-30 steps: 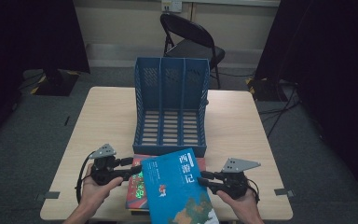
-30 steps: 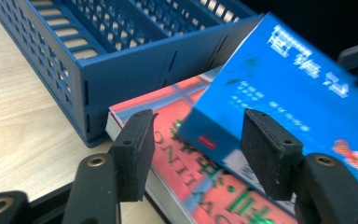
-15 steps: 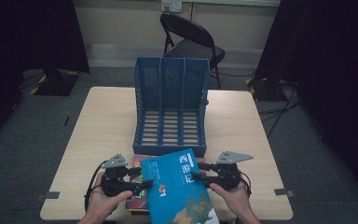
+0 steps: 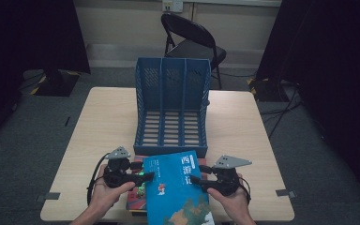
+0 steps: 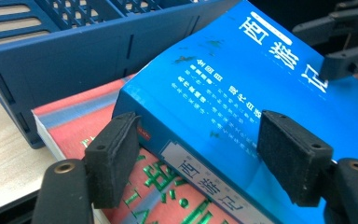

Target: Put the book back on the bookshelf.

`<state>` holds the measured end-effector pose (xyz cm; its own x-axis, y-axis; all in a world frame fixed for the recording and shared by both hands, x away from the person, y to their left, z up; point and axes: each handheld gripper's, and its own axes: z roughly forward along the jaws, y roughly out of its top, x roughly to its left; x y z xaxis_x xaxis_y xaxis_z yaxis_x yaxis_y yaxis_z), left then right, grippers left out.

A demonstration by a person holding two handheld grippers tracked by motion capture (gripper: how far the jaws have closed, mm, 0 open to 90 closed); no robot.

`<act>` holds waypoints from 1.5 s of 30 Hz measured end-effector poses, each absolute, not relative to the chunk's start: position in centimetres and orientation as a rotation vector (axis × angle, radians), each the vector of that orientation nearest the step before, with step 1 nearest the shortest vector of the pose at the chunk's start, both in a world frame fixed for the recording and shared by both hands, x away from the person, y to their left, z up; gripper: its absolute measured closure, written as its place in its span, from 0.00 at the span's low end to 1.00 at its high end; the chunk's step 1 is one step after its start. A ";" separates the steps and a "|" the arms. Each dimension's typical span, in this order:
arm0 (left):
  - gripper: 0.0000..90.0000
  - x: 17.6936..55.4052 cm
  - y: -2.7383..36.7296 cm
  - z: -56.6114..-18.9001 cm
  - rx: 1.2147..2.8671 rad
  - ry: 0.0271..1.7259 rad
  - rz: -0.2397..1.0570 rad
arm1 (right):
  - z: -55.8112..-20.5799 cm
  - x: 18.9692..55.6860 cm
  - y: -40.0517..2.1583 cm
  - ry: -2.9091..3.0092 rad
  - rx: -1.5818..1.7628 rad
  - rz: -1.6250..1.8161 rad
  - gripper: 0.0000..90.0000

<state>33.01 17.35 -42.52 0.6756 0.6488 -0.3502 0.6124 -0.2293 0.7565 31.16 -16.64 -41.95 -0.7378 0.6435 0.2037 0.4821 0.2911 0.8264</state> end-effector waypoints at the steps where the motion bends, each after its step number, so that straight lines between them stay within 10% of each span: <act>1: 0.33 33.0 17.3 -42.5 1.918 0.985 0.047 | -42.0 31.2 -16.6 2.384 1.051 1.432 0.50; 25: 0.34 32.9 17.3 -42.9 1.898 0.916 0.086 | -41.3 33.4 -14.8 2.418 1.000 1.323 0.22; 45: 0.33 33.0 17.4 -43.0 1.913 0.866 0.109 | -43.0 33.0 -15.6 2.402 1.194 1.490 0.21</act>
<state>32.97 17.44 -43.00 0.7405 0.6092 -0.2837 0.5200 -0.2520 0.8161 33.01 -15.60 -43.02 -0.6950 0.6439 0.3201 0.5727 0.2264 0.7879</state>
